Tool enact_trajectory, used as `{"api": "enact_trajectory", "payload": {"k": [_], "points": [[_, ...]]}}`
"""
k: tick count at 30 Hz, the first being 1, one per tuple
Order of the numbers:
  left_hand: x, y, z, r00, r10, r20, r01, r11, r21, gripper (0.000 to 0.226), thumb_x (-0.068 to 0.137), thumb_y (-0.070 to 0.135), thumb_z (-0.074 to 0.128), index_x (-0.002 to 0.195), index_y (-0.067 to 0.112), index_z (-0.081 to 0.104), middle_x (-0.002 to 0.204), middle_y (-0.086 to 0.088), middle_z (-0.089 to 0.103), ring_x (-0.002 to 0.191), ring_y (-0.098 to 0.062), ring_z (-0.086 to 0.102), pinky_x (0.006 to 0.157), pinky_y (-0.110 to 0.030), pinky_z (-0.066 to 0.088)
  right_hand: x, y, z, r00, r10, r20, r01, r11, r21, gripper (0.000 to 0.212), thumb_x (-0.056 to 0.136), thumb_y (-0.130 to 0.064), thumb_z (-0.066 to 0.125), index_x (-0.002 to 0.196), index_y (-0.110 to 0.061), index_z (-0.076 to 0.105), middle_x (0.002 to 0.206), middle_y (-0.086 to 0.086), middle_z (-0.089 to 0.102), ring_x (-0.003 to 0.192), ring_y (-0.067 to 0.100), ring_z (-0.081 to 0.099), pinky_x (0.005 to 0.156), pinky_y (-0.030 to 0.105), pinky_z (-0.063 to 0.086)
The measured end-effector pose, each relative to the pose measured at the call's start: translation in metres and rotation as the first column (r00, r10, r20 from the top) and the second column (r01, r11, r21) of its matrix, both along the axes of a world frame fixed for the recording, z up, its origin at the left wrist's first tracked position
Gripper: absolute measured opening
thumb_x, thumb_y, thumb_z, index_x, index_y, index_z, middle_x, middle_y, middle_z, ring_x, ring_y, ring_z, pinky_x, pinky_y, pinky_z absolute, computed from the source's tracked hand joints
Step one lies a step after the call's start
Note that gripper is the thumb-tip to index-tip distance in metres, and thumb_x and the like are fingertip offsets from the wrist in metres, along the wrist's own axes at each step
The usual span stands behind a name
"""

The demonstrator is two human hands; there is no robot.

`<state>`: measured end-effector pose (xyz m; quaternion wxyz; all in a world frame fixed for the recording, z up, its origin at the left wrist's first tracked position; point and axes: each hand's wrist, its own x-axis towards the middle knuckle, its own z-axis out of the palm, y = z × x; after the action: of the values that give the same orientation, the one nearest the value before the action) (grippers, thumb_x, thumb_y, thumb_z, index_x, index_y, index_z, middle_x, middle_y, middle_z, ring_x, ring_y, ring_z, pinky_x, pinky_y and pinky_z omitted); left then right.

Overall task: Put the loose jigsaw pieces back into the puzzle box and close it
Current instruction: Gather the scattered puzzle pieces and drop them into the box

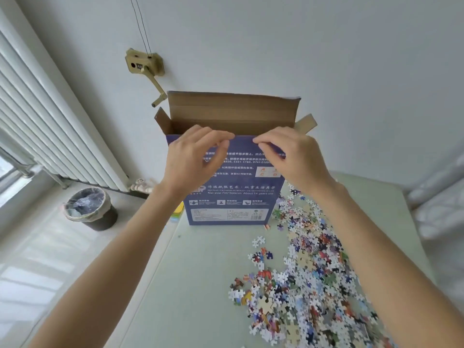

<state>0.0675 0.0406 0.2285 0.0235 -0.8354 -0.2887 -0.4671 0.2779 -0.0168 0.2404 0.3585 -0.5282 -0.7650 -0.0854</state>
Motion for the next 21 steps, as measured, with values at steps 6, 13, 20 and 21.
{"api": "enact_trajectory", "payload": {"k": [6, 13, 20, 21], "points": [[0.018, -0.068, -0.117, 0.989, -0.131, -0.064, 0.096, 0.919, -0.383, 0.020, 0.089, 0.020, 0.052, 0.098, 0.013, 0.068, 0.077, 0.004, 0.064, 0.070, -0.008, 0.054, 0.064, -0.027, 0.050, 0.017, -0.085, -0.130, 0.995, -0.102, -0.007, 0.094, 0.937, -0.336, 0.019, 0.087, -0.013, 0.062, 0.104, -0.012, 0.069, 0.098, 0.001, 0.071, 0.089, 0.015, 0.065, 0.077, 0.026, 0.054], [0.046, -0.096, -0.230, 0.646, -0.454, -0.614, -0.363, 0.525, -0.770, 0.097, 0.073, 0.056, 0.069, 0.148, 0.029, 0.013, 0.147, -0.001, 0.028, 0.131, -0.023, 0.032, 0.099, -0.040, 0.043, 0.027, -0.140, -0.243, 0.968, -0.072, 0.240, 0.247, 0.430, -0.869, 0.085, 0.078, -0.053, 0.064, 0.146, -0.022, 0.023, 0.149, 0.004, 0.027, 0.138, 0.022, 0.022, 0.114, 0.037, 0.017], [0.065, -0.144, -0.270, 0.551, -0.497, -0.670, -0.512, 0.433, -0.742, 0.120, 0.054, 0.058, 0.080, 0.145, 0.019, 0.013, 0.134, -0.010, 0.024, 0.119, -0.028, 0.029, 0.097, -0.039, 0.044, 0.005, -0.153, -0.285, 0.917, -0.005, 0.399, 0.388, 0.242, -0.889, 0.134, 0.054, -0.082, 0.059, 0.147, -0.019, -0.015, 0.156, 0.014, -0.005, 0.142, 0.038, -0.004, 0.109, 0.061, 0.000], [0.067, -0.151, -0.271, 0.561, -0.485, -0.671, -0.503, 0.443, -0.742, 0.119, 0.055, 0.056, 0.081, 0.145, 0.018, 0.014, 0.134, -0.010, 0.025, 0.118, -0.028, 0.030, 0.098, -0.037, 0.043, 0.003, -0.153, -0.285, 0.918, -0.018, 0.396, 0.387, 0.265, -0.883, 0.133, 0.054, -0.080, 0.060, 0.148, -0.018, -0.009, 0.155, 0.013, 0.004, 0.142, 0.037, 0.005, 0.110, 0.059, 0.008]]}}
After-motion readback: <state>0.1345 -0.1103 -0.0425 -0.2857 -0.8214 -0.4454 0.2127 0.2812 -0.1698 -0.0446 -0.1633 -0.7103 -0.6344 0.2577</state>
